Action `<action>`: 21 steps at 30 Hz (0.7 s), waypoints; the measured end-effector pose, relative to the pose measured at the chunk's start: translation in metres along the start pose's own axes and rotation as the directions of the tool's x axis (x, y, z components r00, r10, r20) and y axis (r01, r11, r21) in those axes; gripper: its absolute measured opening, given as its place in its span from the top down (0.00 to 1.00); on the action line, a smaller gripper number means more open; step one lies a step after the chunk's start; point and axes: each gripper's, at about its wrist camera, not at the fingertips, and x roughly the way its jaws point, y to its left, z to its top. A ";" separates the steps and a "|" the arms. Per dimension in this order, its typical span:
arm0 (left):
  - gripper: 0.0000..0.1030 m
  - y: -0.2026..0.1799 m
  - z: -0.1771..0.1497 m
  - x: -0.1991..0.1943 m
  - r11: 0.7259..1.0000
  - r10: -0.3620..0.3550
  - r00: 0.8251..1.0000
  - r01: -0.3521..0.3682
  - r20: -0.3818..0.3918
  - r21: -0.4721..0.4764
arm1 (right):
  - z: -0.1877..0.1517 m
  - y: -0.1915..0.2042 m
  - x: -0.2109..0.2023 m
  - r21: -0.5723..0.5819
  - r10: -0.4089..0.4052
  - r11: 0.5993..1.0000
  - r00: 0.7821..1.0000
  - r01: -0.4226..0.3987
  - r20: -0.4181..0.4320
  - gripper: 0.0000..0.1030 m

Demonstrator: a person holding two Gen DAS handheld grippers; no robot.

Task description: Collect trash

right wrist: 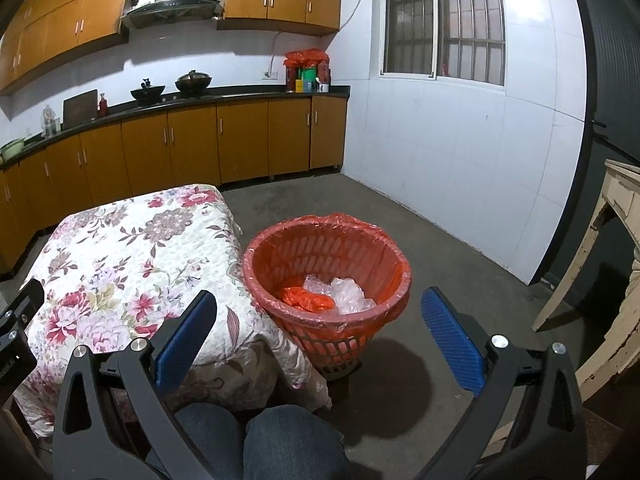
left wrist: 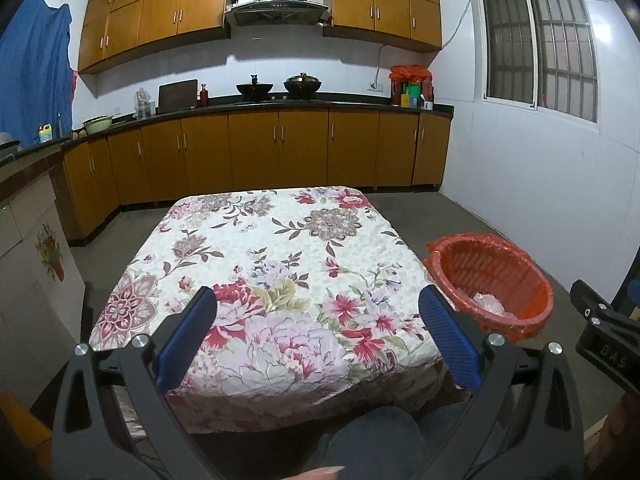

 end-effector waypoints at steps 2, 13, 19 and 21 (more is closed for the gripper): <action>0.04 0.000 -0.001 0.000 1.000 -0.002 1.000 0.002 -0.003 -0.003 | -0.001 0.001 0.000 -0.001 0.000 1.000 1.000 0.000 -0.001 0.02; 0.04 0.001 -0.002 -0.001 1.000 0.008 1.000 -0.009 -0.006 -0.006 | -0.002 0.001 0.000 -0.001 0.001 1.000 1.000 -0.001 -0.001 0.02; 0.04 0.001 -0.001 -0.002 1.000 0.013 1.000 -0.013 -0.002 -0.004 | -0.002 0.001 0.000 -0.001 0.001 1.000 1.000 -0.001 -0.002 0.02; 0.04 0.001 -0.001 -0.002 1.000 0.013 1.000 -0.013 -0.002 -0.004 | -0.002 0.001 0.000 -0.001 0.001 1.000 1.000 -0.001 -0.003 0.02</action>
